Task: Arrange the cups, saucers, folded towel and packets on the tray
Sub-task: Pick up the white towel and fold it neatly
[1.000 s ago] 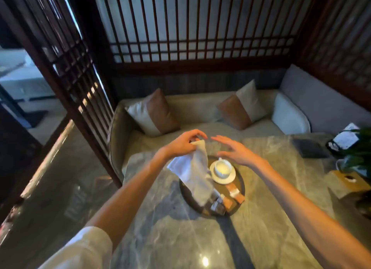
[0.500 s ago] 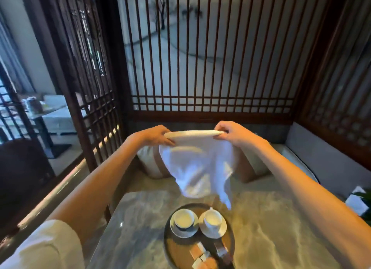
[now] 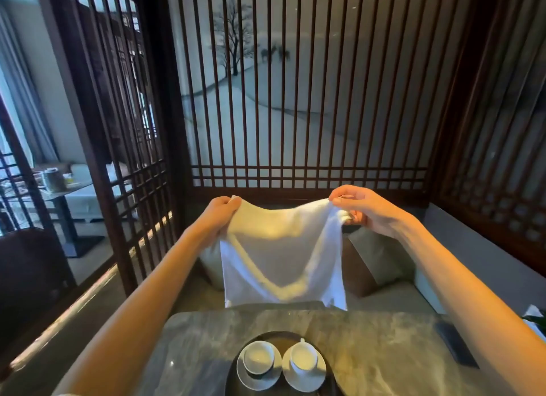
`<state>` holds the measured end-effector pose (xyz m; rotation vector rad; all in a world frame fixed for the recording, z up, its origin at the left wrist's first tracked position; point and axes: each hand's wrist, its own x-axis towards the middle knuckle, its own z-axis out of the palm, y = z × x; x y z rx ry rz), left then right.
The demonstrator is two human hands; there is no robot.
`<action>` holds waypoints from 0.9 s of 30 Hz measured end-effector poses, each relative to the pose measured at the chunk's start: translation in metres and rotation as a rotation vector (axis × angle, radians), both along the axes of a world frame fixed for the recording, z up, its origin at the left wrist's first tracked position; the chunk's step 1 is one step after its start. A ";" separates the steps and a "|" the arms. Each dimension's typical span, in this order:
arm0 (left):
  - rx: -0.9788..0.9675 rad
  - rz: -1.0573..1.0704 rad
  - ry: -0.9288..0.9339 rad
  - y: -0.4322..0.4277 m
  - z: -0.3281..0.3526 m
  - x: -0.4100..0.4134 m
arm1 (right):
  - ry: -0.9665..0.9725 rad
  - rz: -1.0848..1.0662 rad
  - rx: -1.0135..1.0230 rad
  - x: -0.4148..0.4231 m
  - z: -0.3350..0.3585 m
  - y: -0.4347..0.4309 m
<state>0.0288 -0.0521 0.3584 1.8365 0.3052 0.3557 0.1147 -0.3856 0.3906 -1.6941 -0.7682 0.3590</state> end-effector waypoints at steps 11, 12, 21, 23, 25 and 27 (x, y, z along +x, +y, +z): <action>0.165 -0.022 -0.416 -0.066 0.042 0.002 | -0.765 -0.273 -0.442 -0.036 0.029 0.055; 0.147 -0.064 -0.452 -0.071 0.046 0.001 | -0.840 -0.263 -0.469 -0.037 0.034 0.055; 0.029 -0.261 -0.589 -0.096 0.085 -0.005 | -1.162 -0.389 -0.459 -0.043 0.084 0.057; 0.011 -0.281 -0.583 -0.099 0.089 -0.005 | -1.050 -0.338 -0.453 -0.038 0.095 0.053; -0.024 -0.295 -0.574 -0.100 0.090 -0.004 | -0.983 -0.274 -0.420 -0.037 0.099 0.049; -0.057 -0.315 -0.559 -0.101 0.090 -0.004 | -0.989 -0.287 -0.408 -0.038 0.097 0.048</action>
